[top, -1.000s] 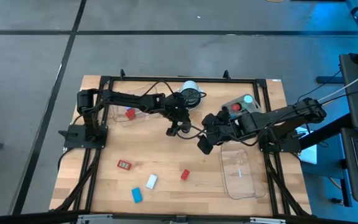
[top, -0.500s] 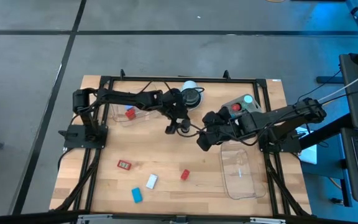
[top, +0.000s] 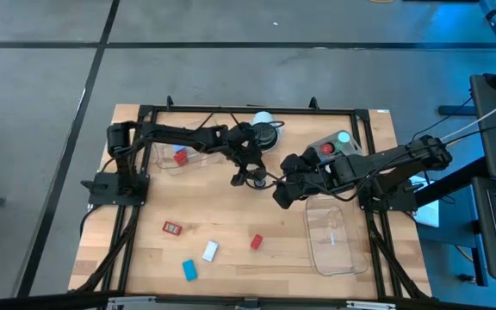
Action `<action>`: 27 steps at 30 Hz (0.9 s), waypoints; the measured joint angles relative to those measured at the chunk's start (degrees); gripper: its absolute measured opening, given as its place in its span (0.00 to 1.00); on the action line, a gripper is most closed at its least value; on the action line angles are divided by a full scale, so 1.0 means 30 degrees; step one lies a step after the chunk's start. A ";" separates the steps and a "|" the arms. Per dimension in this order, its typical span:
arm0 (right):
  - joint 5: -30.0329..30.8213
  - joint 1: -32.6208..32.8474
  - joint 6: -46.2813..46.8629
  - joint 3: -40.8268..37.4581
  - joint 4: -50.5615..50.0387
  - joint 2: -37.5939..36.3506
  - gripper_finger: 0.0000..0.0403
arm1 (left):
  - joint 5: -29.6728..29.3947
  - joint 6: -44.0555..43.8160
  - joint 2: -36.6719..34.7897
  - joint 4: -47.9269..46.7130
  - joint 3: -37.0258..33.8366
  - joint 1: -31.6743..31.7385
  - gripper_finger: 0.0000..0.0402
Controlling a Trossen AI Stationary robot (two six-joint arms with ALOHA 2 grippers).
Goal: Pick & Place Office items
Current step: Move the blue hourglass to the top middle of the table
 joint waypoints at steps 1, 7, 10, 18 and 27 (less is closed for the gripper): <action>-0.0006 0.0000 0.0000 0.0000 -0.0017 0.0000 0.75 | -0.0029 0.0059 0.0205 0.0081 0.0000 -0.0052 0.55; -0.0006 0.0000 -0.0007 0.0000 -0.0058 0.0000 0.75 | -0.0071 0.0029 0.0404 0.0395 -0.0007 -0.0043 0.55; -0.0006 0.0000 -0.0007 0.0000 -0.0058 0.0000 0.75 | -0.0135 0.0029 0.0404 0.0543 -0.0002 0.0015 0.55; -0.0006 0.0000 -0.0009 0.0000 -0.0058 0.0000 0.75 | -0.0269 0.0044 0.0404 0.0184 -0.0007 0.0013 0.60; -0.0014 0.0000 -0.0015 0.0000 -0.0058 0.0000 0.75 | -0.1222 -0.0042 0.0404 0.0266 -0.0007 0.0009 0.61</action>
